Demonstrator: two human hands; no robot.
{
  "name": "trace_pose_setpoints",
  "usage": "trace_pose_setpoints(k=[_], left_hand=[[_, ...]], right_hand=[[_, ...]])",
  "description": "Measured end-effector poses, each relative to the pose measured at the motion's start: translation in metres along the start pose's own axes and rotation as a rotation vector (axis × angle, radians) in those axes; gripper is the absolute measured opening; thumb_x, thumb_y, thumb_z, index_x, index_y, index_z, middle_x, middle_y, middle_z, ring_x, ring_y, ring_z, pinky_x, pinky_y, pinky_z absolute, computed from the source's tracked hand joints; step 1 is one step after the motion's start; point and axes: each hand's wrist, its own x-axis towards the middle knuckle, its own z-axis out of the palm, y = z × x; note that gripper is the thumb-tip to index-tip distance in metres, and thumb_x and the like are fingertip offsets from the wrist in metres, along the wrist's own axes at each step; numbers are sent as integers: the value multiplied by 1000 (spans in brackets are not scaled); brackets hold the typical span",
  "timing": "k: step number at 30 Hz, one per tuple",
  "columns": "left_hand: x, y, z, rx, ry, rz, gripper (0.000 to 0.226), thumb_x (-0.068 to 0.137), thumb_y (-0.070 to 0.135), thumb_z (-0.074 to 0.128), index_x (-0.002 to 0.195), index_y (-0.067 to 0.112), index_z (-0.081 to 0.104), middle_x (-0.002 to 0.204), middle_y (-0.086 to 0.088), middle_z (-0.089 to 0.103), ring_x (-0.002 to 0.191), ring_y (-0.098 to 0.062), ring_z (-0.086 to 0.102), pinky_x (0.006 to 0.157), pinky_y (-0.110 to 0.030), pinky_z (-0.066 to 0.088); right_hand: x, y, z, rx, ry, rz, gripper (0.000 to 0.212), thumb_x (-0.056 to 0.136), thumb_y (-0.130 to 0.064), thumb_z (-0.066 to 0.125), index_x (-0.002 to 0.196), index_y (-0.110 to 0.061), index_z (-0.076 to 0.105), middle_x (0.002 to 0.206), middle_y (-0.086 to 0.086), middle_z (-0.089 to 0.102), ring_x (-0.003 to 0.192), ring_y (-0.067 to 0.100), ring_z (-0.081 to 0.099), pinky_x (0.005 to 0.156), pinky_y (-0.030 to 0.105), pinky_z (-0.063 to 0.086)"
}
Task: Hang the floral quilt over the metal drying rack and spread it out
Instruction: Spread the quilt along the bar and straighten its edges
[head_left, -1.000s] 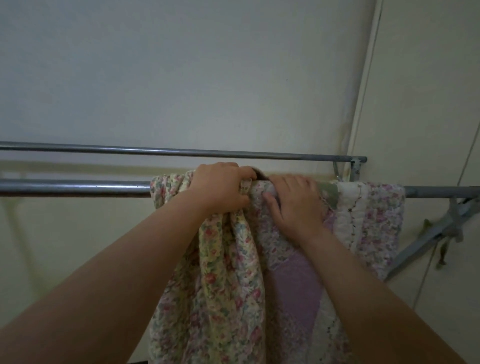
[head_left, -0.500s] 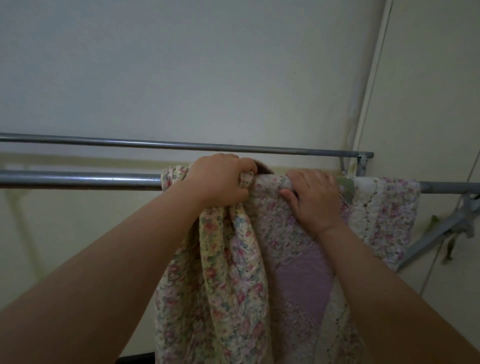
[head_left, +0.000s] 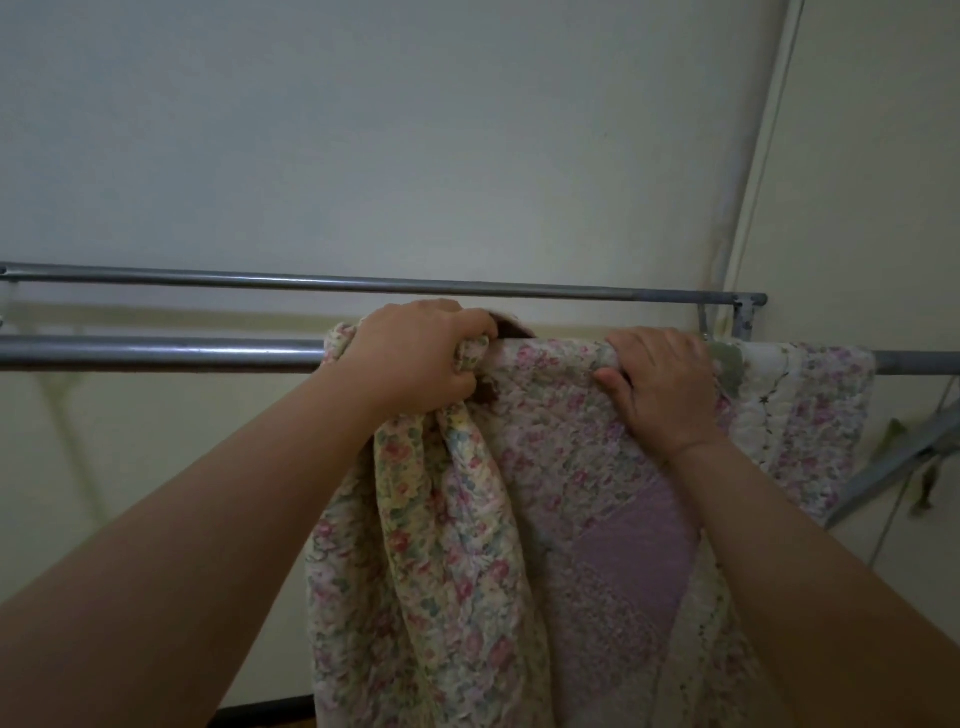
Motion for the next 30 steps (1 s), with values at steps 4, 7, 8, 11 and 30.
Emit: trace_pose_setpoints(k=[4,7,8,11,30], left_hand=[[-4,-5,-1,1,16,5,50,76,36,59,125,35,46,121,2,56,106,-23,53,79,-33,41],[-7,-13,-3,-7,21,1,51,75,37,59,125,35,47,121,1,56,106,-24,53,78,-33,40],[-10,-19,-3,-10,28,-11,51,74,37,59,124,35,47,120,1,57,106,-24,53,77,-33,40],[-19,-36,-5,-18,68,-41,50,72,37,60,121,36,50,118,0,59,103,-25,55,72,-29,34],[-18,-34,-5,-38,89,-73,47,77,48,54,121,31,51,113,-6,62,104,-30,56,82,-37,44]], right_hand=[[0,0,1,-12,18,-1,61,96,-50,22,99,-4,62,88,18,65,75,33,58,69,38,30],[1,1,2,-16,27,-10,60,96,-49,22,100,-4,62,88,18,65,74,34,59,69,39,30],[1,1,3,-18,31,-12,59,96,-49,23,100,-5,62,89,18,65,75,34,59,69,39,30],[0,1,4,-30,37,-11,57,96,-49,23,101,-5,60,90,19,65,75,34,58,69,39,30],[63,-143,-4,227,20,99,19,83,-12,48,68,-4,57,62,16,56,55,32,53,50,35,34]])
